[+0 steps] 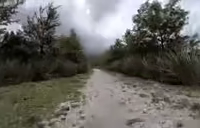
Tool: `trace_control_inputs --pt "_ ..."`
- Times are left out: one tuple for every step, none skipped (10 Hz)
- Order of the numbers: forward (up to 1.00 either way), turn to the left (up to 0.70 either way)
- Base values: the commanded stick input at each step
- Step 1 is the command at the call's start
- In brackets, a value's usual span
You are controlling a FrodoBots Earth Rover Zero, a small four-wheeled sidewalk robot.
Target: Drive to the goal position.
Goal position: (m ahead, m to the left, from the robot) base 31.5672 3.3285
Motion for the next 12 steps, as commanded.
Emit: trace_control_inputs --pt "0.85 0.00" --pt "0.85 0.00" --pt "0.85 0.00" --pt "0.85 0.00" --pt "0.85 0.00" --pt "0.85 0.00" --pt "0.85 0.00" --pt "0.85 0.00" --pt "0.85 0.00" --pt "0.85 0.00" --pt "0.85 0.00" --pt "0.85 0.00"
